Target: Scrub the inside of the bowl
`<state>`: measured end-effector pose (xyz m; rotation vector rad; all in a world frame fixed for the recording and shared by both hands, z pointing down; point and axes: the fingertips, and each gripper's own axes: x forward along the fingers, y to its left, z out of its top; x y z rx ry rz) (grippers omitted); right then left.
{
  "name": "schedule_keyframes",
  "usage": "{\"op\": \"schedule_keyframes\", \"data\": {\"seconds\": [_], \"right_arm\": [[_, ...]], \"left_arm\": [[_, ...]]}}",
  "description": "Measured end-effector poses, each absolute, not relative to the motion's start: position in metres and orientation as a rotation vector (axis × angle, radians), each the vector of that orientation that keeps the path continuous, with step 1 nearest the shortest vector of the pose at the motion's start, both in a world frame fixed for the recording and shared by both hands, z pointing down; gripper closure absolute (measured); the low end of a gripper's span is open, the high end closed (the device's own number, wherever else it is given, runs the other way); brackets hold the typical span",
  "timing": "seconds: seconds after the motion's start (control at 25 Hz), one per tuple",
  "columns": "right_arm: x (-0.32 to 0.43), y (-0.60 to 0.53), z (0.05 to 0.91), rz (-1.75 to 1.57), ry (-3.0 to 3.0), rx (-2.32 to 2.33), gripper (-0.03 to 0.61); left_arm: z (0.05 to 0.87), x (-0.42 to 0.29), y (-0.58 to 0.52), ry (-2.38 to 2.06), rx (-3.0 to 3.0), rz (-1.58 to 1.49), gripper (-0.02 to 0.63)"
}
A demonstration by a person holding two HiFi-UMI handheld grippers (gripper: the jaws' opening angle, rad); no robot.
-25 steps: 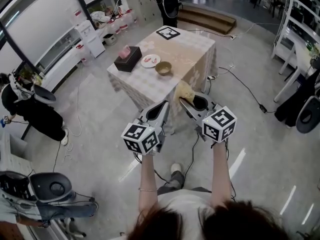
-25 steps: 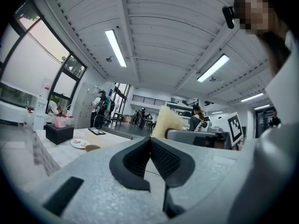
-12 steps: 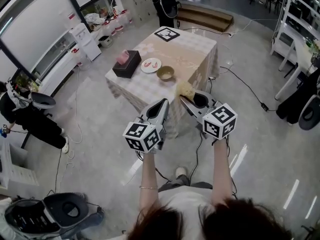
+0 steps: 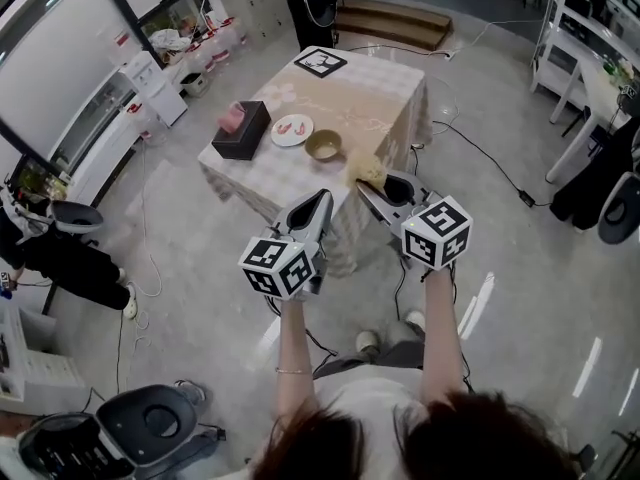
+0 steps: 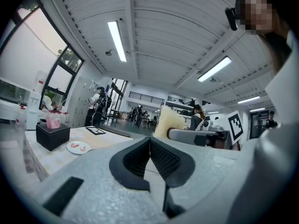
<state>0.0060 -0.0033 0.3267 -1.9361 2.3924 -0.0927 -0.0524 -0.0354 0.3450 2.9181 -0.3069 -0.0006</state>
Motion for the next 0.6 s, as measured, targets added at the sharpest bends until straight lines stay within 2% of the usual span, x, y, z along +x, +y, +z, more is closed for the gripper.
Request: {"op": "schedule_keyframes", "data": {"seconds": [0.6], "right_arm": [[0.053,-0.071,0.331,-0.148,2.521,-1.837,0.483]], "left_arm": [[0.355,-0.005,-0.091,-0.441,2.867,0.045,0.601]]}}
